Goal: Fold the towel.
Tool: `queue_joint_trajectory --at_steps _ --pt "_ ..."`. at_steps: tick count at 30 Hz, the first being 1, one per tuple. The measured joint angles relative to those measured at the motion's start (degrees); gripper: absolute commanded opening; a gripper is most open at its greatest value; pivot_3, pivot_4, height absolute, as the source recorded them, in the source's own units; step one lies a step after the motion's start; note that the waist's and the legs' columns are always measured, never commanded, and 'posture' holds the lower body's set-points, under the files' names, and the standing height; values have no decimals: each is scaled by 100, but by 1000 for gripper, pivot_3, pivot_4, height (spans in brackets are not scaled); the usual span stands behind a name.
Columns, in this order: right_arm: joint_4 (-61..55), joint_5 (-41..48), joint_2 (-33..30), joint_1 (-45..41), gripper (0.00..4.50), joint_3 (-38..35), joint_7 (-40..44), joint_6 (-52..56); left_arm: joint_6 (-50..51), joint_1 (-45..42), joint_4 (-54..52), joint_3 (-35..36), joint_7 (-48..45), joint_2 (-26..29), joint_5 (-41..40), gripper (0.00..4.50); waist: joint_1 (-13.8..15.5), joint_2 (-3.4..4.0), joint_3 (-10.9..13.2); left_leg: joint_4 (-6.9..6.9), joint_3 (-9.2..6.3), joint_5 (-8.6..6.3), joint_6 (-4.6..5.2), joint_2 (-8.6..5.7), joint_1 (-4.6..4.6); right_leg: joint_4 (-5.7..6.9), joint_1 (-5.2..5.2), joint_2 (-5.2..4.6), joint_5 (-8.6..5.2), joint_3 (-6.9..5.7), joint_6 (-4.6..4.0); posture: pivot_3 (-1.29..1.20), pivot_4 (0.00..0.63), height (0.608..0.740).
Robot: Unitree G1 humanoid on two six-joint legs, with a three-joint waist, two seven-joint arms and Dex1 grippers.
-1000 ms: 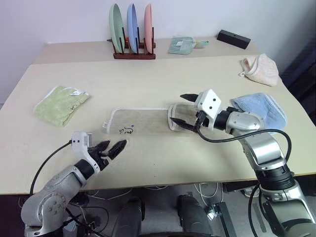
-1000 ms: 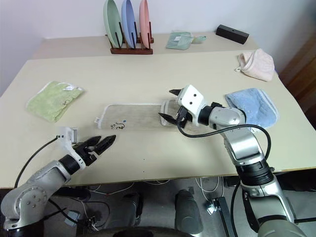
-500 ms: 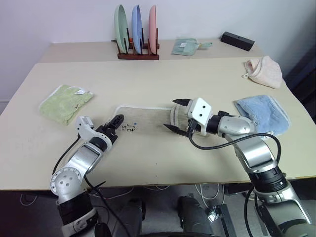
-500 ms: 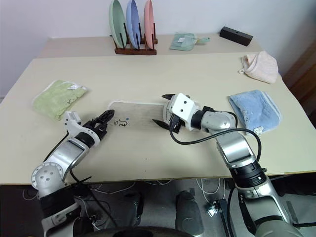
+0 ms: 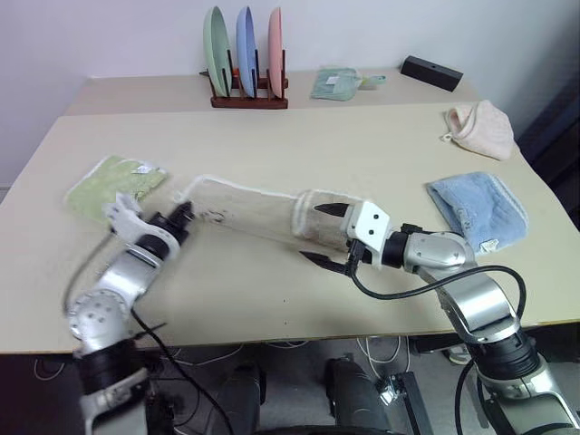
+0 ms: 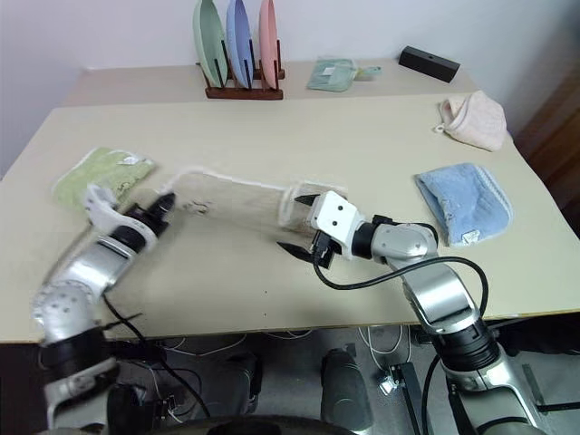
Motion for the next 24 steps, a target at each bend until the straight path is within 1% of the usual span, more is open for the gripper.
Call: queue_joint_trajectory --at_steps 2,5,7,9,11,15,18,21,24 --pt "0 6 -16 44 4500 -26 15 -1 -119 -179 29 73 -369 452 118 47 1 0 0 0 3 0 0 -1 -2 -6 2 -2 -2 1 -3 0 150 740" --pt "0 9 -36 47 4500 -30 28 -12 -207 -325 66 29 -898 909 310 47 9 -2 1 0 2 0 0 -1 -3 -8 3 -2 0 1 0 0 150 740" --pt "4 7 -40 47 4500 -32 29 -21 -198 -336 53 -251 -1325 1208 507 47 9 -2 1 0 3 0 0 -1 -3 -8 2 -2 0 0 0 0 150 740" --pt "14 5 -41 46 4500 -32 29 -40 -180 -369 -50 -690 -1779 1405 730 47 13 -2 1 0 3 0 0 -2 -3 -8 3 -2 -1 1 -1 0 150 740" --pt "21 0 -41 48 4500 -33 26 -68 -179 -412 -208 -1146 -2182 1435 930 47 4 -3 2 0 3 0 0 -1 -4 -9 3 -2 0 1 0 0 150 740" --pt "60 -9 -41 61 4500 -32 10 -133 -228 -564 -672 -2564 -3087 1491 1604 47 0 -3 2 -1 3 0 0 -1 -4 -8 2 -2 1 1 1 0 150 740" --pt "78 -16 -44 109 4500 -48 -19 -137 -372 -571 -796 -3398 -3582 1464 2152 47 -33 -2 2 -5 4 0 1 1 -3 -5 -2 -1 1 1 2 0 150 740" --pt "86 -38 -45 158 4500 -69 -70 -138 -560 -581 -801 -4049 -3918 1322 2687 47 -20 -1 3 -4 4 0 1 1 -4 -6 -2 -1 0 1 2 0 150 740" --pt "83 -53 -54 246 4500 -121 -116 -137 -717 -585 -766 -4345 -4169 1247 3071 47 -5 -1 3 -3 4 0 1 1 -6 -6 -2 -1 0 1 1 0 150 740"
